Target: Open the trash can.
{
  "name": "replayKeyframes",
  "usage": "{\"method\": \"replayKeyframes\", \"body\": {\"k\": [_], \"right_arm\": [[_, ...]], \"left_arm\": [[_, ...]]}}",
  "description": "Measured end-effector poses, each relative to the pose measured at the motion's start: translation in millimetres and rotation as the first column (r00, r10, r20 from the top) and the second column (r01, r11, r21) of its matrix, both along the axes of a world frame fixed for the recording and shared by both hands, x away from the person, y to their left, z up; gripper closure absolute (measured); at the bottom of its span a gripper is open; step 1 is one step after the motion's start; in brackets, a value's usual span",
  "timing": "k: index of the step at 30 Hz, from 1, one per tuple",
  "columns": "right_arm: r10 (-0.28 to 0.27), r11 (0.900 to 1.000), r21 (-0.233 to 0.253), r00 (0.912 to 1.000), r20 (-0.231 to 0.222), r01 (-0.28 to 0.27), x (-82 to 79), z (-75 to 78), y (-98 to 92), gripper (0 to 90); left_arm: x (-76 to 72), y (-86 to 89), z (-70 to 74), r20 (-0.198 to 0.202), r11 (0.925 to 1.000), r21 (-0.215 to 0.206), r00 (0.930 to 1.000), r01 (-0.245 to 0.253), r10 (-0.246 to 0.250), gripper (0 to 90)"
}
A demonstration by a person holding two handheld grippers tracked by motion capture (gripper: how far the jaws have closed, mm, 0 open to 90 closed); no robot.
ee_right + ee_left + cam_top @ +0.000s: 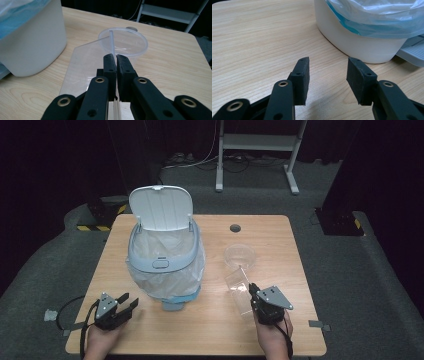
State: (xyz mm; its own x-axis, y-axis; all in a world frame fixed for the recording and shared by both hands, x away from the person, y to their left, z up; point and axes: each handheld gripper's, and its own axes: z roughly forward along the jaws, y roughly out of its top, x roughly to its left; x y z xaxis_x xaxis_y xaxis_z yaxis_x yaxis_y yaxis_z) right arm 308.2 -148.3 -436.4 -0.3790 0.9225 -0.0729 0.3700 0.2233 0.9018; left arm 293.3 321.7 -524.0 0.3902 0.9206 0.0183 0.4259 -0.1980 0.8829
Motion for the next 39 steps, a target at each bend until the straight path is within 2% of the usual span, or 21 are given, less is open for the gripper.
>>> {"method": "replayKeyframes", "body": {"k": [5, 8, 14, 18, 19, 20, 26, 28, 31, 34, 39], "right_arm": [[0.010, 1.000, 0.014, 0.9992, 0.039, -0.011, -3.3, 3.0, -1.4, 87.0], [0.010, 1.000, 0.015, 0.9988, 0.047, -0.011, -3.7, 3.5, -1.4, 87.0], [0.011, 1.000, 0.025, 0.9971, 0.075, -0.013, -4.8, 5.6, -1.7, 87.0], [0.018, 0.999, 0.034, 0.9950, 0.098, -0.021, -5.9, 9.4, -1.0, 87.0], [0.018, 0.999, 0.034, 0.9950, 0.098, -0.021, -5.9, 9.4, -1.0, 87.0], [0.019, 0.999, 0.039, 0.9939, 0.109, -0.023, -6.0, 11.3, -0.6, 87.0], [0.037, 0.997, 0.055, 0.9917, 0.123, -0.044, -3.4, 15.9, 1.7, 87.0], [0.044, 0.997, 0.055, 0.9893, 0.139, -0.052, -1.9, 18.8, 4.5, 87.0], [0.058, 0.997, 0.040, 0.9864, 0.154, -0.065, 0.4, 24.8, 8.4, 86.9], [0.073, 0.996, 0.032, 0.9827, 0.170, -0.079, 4.1, 35.8, 12.0, 86.9], [0.078, 0.995, 0.044, 0.9736, 0.214, -0.090, 7.5, 51.2, 17.4, 86.9]], "left_arm": [[1.7, -0.6, -0.4, -0.018, 1.0000, 0.007, 0.9998, -0.003, 0.003, 52.0], [2.1, -0.8, -0.4, -0.025, 1.0000, 0.009, 0.9997, -0.004, 0.004, 51.6], [6.1, -1.6, -0.9, -0.071, 0.9998, 0.019, 0.9974, -0.012, 0.013, 47.0], [10.0, -3.8, -1.7, -0.116, 0.9986, 0.045, 0.9927, -0.026, 0.032, 42.1], [10.0, -3.8, -1.7, -0.116, 0.9986, 0.045, 0.9927, -0.026, 0.032, 41.2], [12.1, -4.2, -2.1, -0.143, 0.9980, 0.057, 0.9891, -0.027, 0.035, 40.3], [15.9, -8.2, -3.9, -0.187, 0.9960, 0.085, 0.9814, -0.025, 0.041, 36.8], [15.9, -9.1, -3.7, -0.186, 0.9940, 0.108, 0.9818, -0.017, 0.037, 36.0], [16.3, -9.1, -4.2, -0.187, 0.9952, 0.095, 0.9816, -0.022, 0.039, 35.8], [18.5, -6.3, -4.3, -0.212, 0.9978, 0.063, 0.9766, -0.020, 0.033, 34.4], [18.5, -7.3, -4.6, -0.211, 0.9977, 0.066, 0.9771, -0.017, 0.030, 32.5]]}}
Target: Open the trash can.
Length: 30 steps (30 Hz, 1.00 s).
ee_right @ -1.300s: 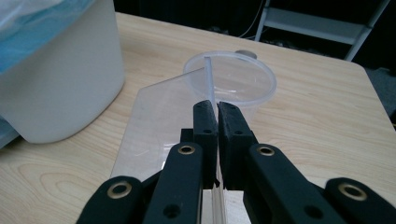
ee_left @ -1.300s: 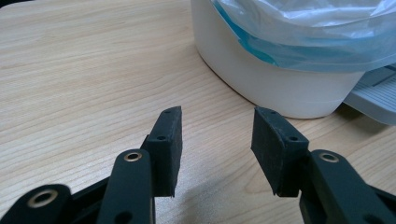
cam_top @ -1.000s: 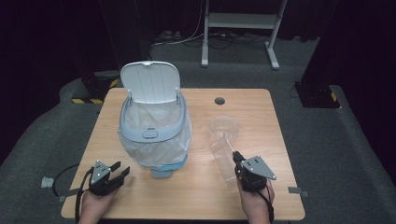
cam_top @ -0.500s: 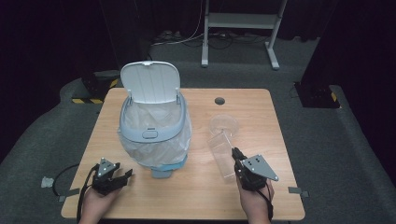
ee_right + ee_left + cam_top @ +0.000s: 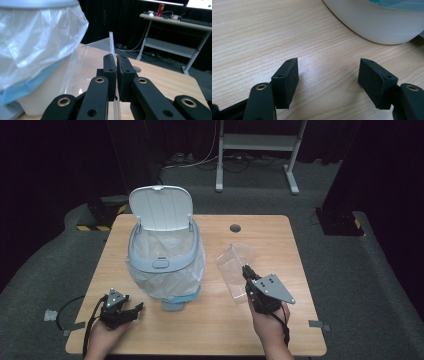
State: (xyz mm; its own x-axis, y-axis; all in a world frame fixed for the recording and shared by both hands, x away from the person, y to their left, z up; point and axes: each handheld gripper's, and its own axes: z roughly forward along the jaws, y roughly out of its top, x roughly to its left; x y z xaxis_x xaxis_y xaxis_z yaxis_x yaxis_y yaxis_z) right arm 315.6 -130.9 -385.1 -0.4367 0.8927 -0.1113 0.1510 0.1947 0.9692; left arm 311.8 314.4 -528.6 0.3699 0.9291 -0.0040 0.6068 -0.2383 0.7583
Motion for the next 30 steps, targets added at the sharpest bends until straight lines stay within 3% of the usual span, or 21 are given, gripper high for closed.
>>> {"method": "replayKeyframes", "body": {"k": [10, 30], "right_arm": [[-0.009, 0.998, 0.066, 0.9987, 0.051, 0.006, 0.4, 16.5, -2.7, 86.9], [-0.002, 0.993, 0.116, 0.9857, 0.169, -0.018, -5.9, 58.5, -1.2, 86.9]], "left_arm": [[-0.4, 0.0, 0.1, -0.004, 1.0000, 0.001, 1.0000, 0.008, -0.008, 31.1], [-0.6, -0.2, 0.1, -0.003, 0.9999, 0.003, 0.9999, 0.015, -0.015, 30.3]]}}
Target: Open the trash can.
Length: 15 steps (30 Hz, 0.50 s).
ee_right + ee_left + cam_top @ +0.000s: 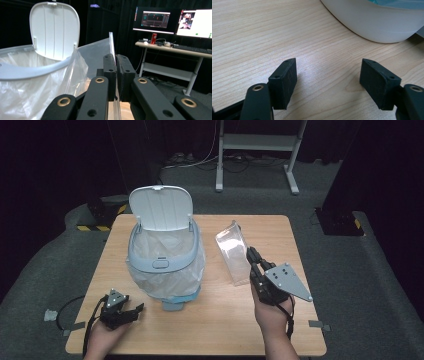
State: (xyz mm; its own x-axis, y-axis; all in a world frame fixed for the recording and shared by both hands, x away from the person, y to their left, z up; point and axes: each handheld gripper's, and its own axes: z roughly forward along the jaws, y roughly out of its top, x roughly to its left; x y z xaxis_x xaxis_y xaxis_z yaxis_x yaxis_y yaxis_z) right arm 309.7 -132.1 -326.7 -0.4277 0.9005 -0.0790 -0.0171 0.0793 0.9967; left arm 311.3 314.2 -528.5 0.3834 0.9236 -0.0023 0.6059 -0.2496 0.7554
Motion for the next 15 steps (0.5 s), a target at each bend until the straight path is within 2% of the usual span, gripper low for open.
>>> {"method": "replayKeyframes", "body": {"k": [5, 15], "right_arm": [[0.008, 1.000, 0.002, 0.9995, 0.030, -0.008, -0.7, 11.2, 3.0, 87.0], [0.021, 1.000, 0.001, 0.9981, 0.059, -0.021, 1.9, 27.7, 11.1, 87.0]], "left_arm": [[-0.1, 0.0, 0.0, 0.000, 1.0000, 0.001, 1.0000, 0.002, -0.002, 30.2], [-0.1, 0.1, 0.0, 0.000, 1.0000, 0.001, 1.0000, 0.004, -0.004, 30.2]]}}
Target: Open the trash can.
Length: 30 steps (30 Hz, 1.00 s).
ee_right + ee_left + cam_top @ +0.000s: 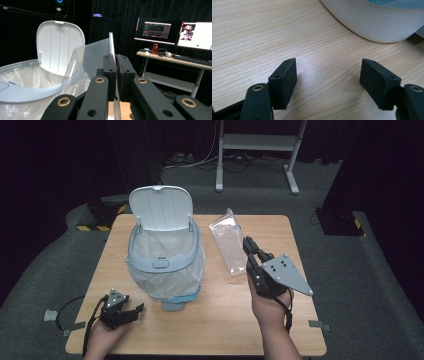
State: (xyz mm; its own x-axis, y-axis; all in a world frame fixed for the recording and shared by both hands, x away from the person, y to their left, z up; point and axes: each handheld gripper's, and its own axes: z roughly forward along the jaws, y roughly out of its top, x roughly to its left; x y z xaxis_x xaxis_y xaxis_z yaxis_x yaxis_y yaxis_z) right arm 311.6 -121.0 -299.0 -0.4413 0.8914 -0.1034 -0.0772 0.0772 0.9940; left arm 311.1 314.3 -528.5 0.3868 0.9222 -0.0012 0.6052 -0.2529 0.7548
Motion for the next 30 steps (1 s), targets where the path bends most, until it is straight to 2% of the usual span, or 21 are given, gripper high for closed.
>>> {"method": "replayKeyframes", "body": {"k": [18, 30], "right_arm": [[0.051, 0.999, -0.009, 0.9975, 0.050, -0.050, 3.7, 23.9, 26.4, 87.0], [0.112, 0.994, -0.027, 0.9904, 0.081, -0.110, 9.7, 39.4, 56.5, 87.0]], "left_arm": [[0.1, 0.0, 0.0, 0.000, 1.0000, 0.000, 1.0000, 0.002, -0.002, 30.1], [-0.2, -0.1, -0.1, 0.001, 1.0000, -0.002, 1.0000, 0.006, -0.006, 30.0]]}}
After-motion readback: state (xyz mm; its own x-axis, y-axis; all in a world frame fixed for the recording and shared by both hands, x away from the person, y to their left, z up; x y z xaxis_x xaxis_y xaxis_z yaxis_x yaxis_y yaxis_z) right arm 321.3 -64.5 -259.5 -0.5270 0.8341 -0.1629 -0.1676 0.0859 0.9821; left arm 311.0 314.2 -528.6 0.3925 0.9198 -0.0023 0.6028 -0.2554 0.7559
